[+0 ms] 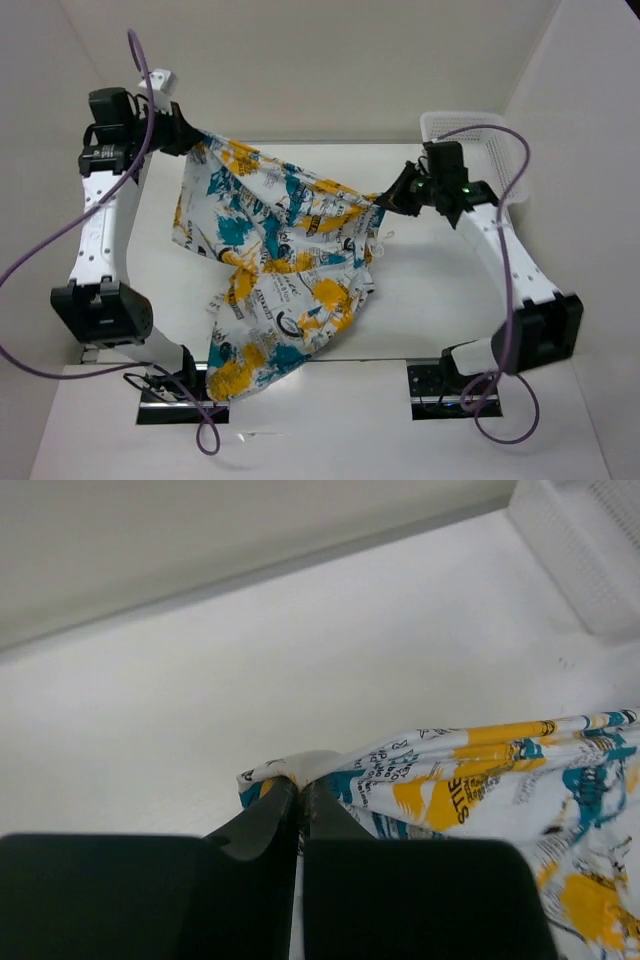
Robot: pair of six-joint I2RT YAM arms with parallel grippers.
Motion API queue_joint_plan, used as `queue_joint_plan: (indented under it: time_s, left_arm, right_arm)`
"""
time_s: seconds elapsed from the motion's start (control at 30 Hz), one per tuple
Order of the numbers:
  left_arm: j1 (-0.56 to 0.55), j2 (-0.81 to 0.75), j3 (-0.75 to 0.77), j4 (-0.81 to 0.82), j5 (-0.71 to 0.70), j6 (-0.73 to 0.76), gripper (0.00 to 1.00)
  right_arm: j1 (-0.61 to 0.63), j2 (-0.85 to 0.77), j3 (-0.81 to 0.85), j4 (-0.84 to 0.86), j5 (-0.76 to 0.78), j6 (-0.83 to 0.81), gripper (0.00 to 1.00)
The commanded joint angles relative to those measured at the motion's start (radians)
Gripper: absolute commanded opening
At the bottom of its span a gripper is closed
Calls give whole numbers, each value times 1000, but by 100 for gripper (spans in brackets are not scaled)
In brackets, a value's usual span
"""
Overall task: Fold and stack the shorts
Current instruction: Flatten the shorts out, then fold the shorts
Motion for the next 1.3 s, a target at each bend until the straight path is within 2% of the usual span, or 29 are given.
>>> queue_joint_plan:
  time_s: [0.0, 0.03, 0.13, 0.27, 0.47, 0.63, 0.8, 1.07, 1.27]
  left_arm:
    - [26, 49, 2, 157, -48, 11, 0]
    - [26, 78, -9, 157, -48, 11, 0]
    - [26, 194, -9, 144, -59, 11, 0]
    - [26, 288, 23, 144, -59, 11, 0]
    - [36, 388, 135, 86, -38, 11, 0]
    - [36, 411, 193, 43, 2, 11, 0]
    - [36, 252, 76, 43, 91, 11, 0]
    - [36, -135, -456, 134, 186, 11, 0]
    - [36, -351, -561, 85, 201, 11, 0]
  right_arm:
    - [-22, 172, 28, 175, 65, -39, 1]
    - [-22, 288, 77, 175, 89, -39, 1]
    - [-41, 503, 209, 175, 90, -65, 1]
    - [-41, 663, 370, 129, 90, -75, 1]
    - [-41, 777, 519, 95, 90, -75, 1]
    - [-41, 800, 602, 51, 68, -75, 1]
    - [-41, 727, 542, 51, 47, -84, 1]
    - [-41, 553, 280, 86, -8, -84, 1]
    - [-41, 501, 235, 95, -44, -93, 1]
